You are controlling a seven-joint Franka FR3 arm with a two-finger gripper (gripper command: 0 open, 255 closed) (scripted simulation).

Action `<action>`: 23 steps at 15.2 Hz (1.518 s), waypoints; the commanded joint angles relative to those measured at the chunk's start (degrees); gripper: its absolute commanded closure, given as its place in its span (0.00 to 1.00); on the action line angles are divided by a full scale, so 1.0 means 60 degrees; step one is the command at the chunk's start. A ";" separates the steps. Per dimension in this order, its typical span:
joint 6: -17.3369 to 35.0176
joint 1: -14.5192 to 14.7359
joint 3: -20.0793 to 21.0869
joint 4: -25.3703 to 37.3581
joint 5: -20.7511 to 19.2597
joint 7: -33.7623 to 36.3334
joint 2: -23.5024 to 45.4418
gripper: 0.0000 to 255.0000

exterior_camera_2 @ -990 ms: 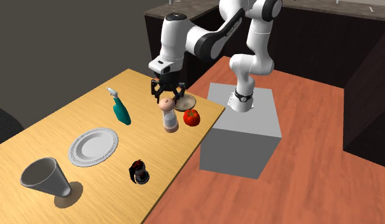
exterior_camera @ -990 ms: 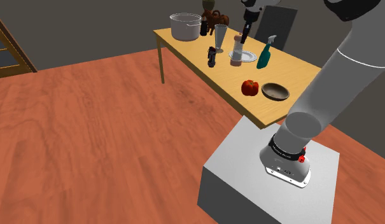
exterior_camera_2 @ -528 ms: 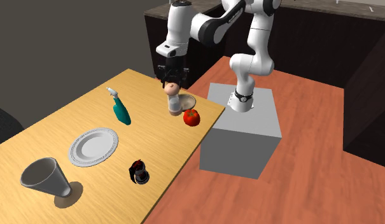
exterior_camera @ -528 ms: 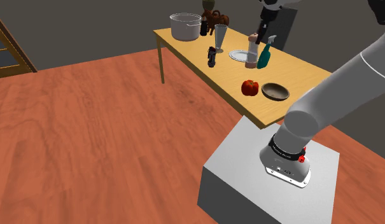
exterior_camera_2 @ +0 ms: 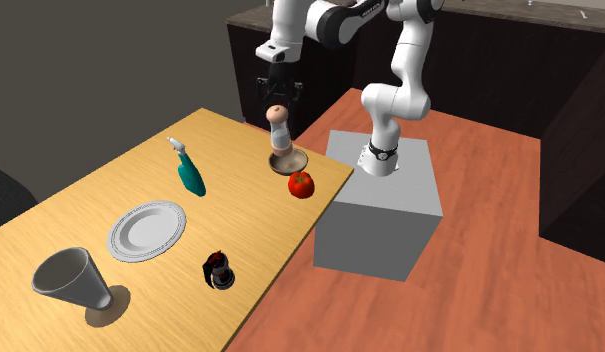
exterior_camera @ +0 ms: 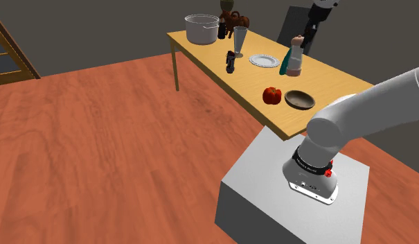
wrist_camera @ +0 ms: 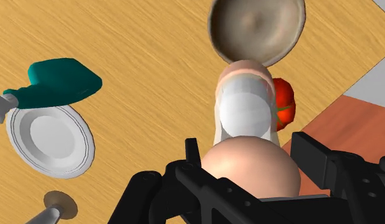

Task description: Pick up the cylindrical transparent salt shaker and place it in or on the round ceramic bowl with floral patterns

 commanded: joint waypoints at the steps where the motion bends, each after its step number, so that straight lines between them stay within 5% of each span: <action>1: -0.0313 -0.0317 -0.0051 -0.0242 -0.0253 -0.0264 -0.0613 1.00; 8: -0.1402 -0.1202 -0.0280 -0.0447 -0.0832 -0.1223 -0.2105 1.00; 23: 0.0403 -0.1443 -0.0955 -0.2280 -0.1427 -0.1087 -0.2158 1.00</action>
